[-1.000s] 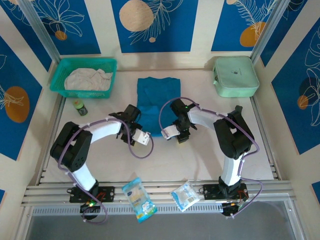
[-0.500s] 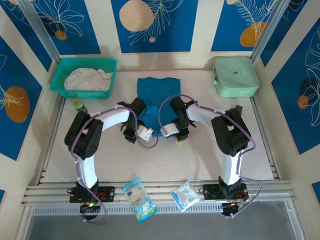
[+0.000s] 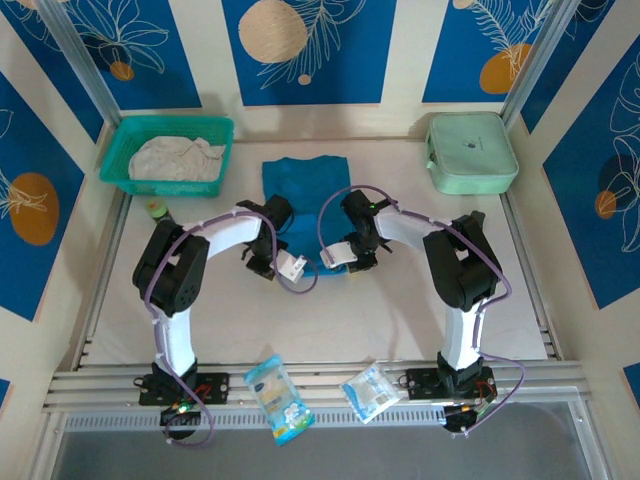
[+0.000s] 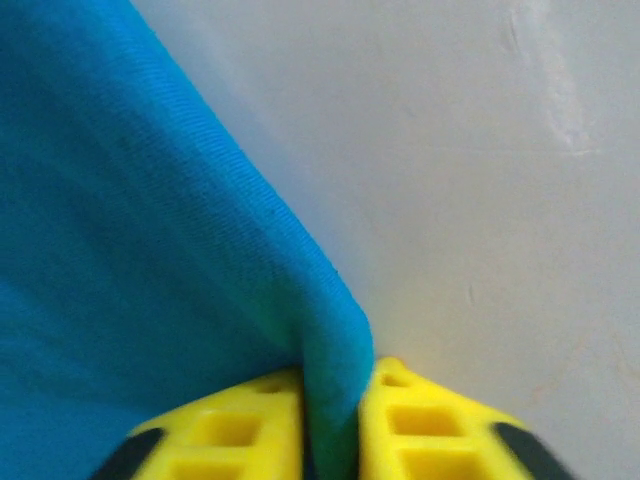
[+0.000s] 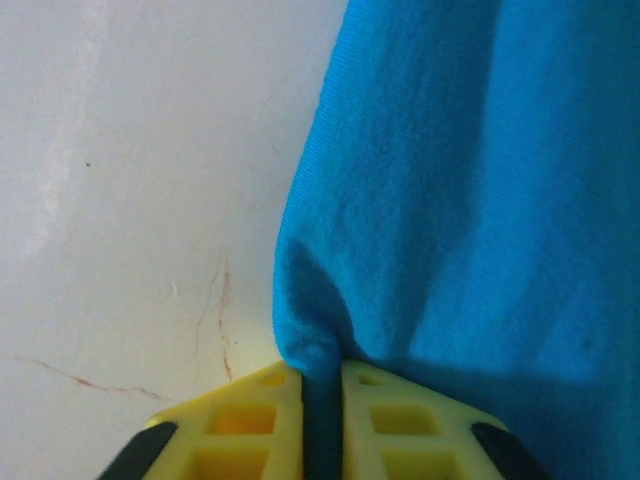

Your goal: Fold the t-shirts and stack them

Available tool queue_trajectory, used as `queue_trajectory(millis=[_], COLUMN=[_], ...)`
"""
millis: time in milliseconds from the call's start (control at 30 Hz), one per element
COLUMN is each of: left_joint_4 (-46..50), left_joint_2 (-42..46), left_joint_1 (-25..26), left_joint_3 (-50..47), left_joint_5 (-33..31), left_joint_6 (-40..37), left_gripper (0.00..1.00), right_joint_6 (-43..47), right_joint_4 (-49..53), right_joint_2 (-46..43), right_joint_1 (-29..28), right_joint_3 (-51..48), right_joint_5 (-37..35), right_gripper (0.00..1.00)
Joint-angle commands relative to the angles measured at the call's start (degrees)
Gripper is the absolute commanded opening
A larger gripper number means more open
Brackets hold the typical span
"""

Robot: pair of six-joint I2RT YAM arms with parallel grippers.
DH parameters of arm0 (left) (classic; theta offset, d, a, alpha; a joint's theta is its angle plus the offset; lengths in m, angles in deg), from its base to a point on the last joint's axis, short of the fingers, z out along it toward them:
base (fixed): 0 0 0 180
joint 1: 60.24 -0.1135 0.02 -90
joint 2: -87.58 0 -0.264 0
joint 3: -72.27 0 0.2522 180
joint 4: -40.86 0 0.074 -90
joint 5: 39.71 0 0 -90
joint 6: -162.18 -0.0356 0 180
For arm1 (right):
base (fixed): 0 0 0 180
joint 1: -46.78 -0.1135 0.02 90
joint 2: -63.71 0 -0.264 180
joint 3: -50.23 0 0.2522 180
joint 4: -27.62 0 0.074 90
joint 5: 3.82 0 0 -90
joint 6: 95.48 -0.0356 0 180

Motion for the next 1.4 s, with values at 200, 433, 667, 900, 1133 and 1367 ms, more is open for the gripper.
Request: queue_trajectory(millis=[200, 433, 667, 900, 1133, 1367], left_joint_4=[-32.01, -34.02, -30.91, -25.69, -18.62, -11.44], left_joint_2=[-2.91, 6.95, 18.45, 28.88, 38.46, 46.1], left_joint_1=[-1.43, -0.7, 3.58, 9.63, 16.79, 25.35], left_joint_3=[-6.87, -13.71, -19.99, -25.33, -28.0, -30.82], left_joint_5=[-8.97, -9.72, -13.67, -17.84, -22.18, -27.33], left_joint_6=[-0.55, 2.23, 5.92, 10.31, 16.32, 23.68], left_gripper=[0.0, 0.0, 0.0, 0.0, 0.0, 0.0], right_joint_6=[-1.84, -4.38, -9.37, -16.01, -23.55, -33.04], right_joint_4=[1.1, 0.49, -1.61, -1.3, 3.22, 11.09], right_joint_2=[1.75, -4.2, -14.31, -27.4, -39.56, -47.38], right_joint_1=[-1.19, -2.14, -3.78, -7.52, -14.99, -24.87], right_joint_3=[-4.3, -7.64, -14.89, -22.2, -27.05, -29.03], right_joint_5=[-1.73, -1.58, -2.85, -5.24, -10.38, -15.66], right_gripper=[0.0, 0.0, 0.0, 0.0, 0.0, 0.0])
